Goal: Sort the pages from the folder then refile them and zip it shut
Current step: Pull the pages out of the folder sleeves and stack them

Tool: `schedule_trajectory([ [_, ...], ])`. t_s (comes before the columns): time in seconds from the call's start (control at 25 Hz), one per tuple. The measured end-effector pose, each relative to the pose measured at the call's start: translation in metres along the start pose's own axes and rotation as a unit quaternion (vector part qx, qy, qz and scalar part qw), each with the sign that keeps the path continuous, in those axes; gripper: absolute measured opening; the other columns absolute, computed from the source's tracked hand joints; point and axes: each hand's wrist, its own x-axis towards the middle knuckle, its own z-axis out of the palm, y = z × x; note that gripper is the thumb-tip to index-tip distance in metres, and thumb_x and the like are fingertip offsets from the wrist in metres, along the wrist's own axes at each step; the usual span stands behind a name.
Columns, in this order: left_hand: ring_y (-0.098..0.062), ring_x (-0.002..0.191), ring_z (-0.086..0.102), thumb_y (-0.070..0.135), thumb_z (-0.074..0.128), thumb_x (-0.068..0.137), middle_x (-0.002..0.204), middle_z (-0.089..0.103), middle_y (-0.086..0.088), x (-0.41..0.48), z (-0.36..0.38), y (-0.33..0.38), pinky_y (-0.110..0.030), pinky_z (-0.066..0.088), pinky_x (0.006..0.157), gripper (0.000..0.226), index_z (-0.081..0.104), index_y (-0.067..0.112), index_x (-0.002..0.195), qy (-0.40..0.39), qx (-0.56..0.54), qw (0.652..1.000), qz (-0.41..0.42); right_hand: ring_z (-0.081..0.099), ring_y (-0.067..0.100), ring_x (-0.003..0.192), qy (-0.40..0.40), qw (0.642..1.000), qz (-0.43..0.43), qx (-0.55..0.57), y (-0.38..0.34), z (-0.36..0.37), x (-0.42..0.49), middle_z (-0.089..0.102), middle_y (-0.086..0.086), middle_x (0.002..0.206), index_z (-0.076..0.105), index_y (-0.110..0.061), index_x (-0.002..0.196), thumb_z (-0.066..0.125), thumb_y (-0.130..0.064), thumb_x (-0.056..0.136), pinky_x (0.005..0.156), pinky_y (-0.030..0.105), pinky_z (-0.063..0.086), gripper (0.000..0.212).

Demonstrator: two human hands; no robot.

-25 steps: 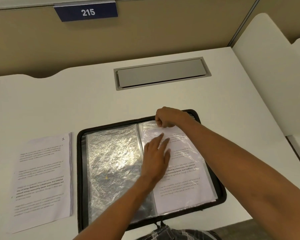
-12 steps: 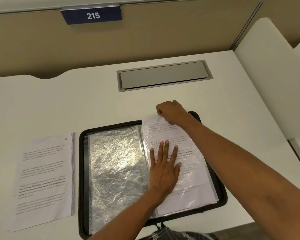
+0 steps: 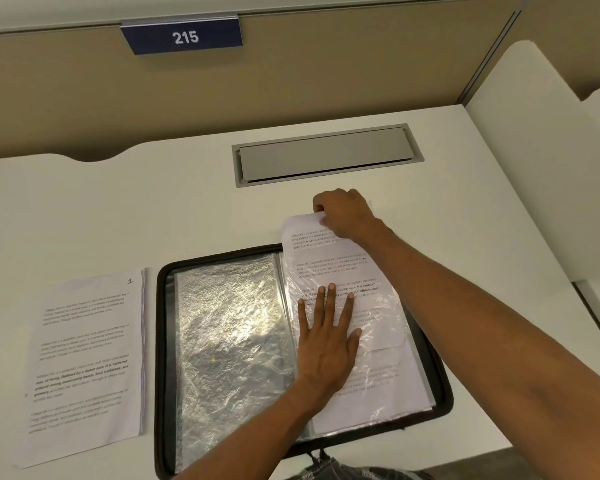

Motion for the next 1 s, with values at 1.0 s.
schedule_trajectory([
  [1.0,-0.027,0.161,-0.006,0.054,0.022,0.11,0.174,0.002,-0.008,0.0,0.006,0.0,-0.062,0.004,0.126,0.062,0.015,0.029,0.167,0.006,0.006,1.0,-0.009,0.055,0.014,0.066,0.265,0.963,-0.051,-0.028,-0.046,-0.144,-0.065,0.064,-0.005,0.071,0.069,-0.022,0.078,0.068,-0.008,0.083,0.064,0.028,0.042,0.015],
])
